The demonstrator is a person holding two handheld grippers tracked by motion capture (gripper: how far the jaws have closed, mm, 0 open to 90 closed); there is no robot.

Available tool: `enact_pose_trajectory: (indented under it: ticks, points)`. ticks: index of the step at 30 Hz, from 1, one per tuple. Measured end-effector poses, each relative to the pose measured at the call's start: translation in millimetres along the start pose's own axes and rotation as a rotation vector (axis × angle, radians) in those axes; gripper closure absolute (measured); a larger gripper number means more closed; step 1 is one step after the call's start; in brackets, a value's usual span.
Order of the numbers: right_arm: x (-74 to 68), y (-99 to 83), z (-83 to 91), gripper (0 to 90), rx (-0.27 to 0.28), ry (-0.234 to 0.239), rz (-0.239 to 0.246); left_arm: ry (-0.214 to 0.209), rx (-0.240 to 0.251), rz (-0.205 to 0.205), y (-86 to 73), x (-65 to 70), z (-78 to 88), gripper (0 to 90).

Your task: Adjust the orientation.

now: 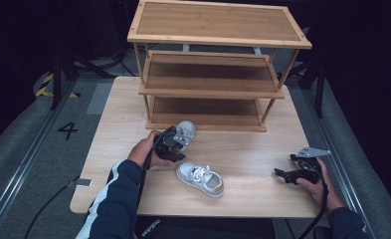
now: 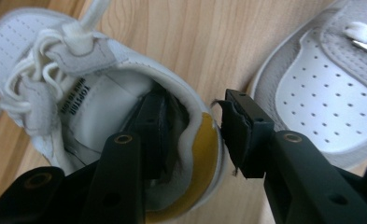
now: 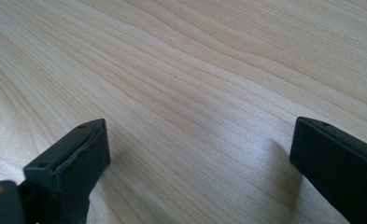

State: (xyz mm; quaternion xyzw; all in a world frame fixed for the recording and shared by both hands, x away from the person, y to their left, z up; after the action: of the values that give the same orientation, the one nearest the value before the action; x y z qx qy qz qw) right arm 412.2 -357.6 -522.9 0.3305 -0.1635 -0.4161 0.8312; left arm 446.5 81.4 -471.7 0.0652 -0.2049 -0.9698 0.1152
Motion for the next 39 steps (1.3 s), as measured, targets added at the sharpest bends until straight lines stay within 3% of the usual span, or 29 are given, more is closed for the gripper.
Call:
enact_pose_trajectory:
  ticks: [5, 8, 14, 19, 26, 29, 39]
  points:
    - [0.0, -0.4, 0.4, 5.1, 0.0, 0.004, 0.002, -0.068, -0.011, 0.001, -9.9, 7.3, 10.2, 57.7]
    - [0.1, -0.4, 0.4, 5.1, 0.0, 0.004, 0.002, -0.068, 0.002, 0.018, -13.5, 7.5, 12.4, 59.2]
    - [0.2, -0.3, 0.4, 5.0, -0.001, 0.005, 0.004, -0.059, 0.029, 0.024, -16.5, 6.1, 13.3, 69.6]
    - [0.2, -0.3, 0.3, 5.1, -0.001, 0.006, 0.004, -0.049, 0.051, 0.01, -16.8, 7.1, 13.0, 71.2]
    - [0.5, 0.3, -0.4, 4.5, -0.003, 0.01, 0.008, -0.039, 0.12, 0.039, -21.9, 6.0, 16.4, 72.4]
    - [0.5, 0.3, -0.4, 4.5, -0.003, 0.01, 0.008, -0.007, 0.139, 0.039, -20.0, 4.4, 19.3, 72.9]
    - [0.6, 0.5, -0.6, 4.5, -0.003, 0.011, 0.01, 0.012, 0.126, 0.02, -15.9, 5.6, 20.8, 74.3]
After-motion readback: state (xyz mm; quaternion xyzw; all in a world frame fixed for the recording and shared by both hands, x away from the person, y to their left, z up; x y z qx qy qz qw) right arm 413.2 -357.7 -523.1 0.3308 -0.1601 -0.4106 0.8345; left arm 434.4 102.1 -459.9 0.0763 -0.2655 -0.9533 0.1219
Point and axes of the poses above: each handheld gripper's, and its own axes: z roughly backward along the jaws, y roughly out of its top, x roughly to its right, the point moved 5 cm from there along -z, roughly forward along the jaws, and after that the axes turned 3 degrees about -x, right-handed, at the moved point
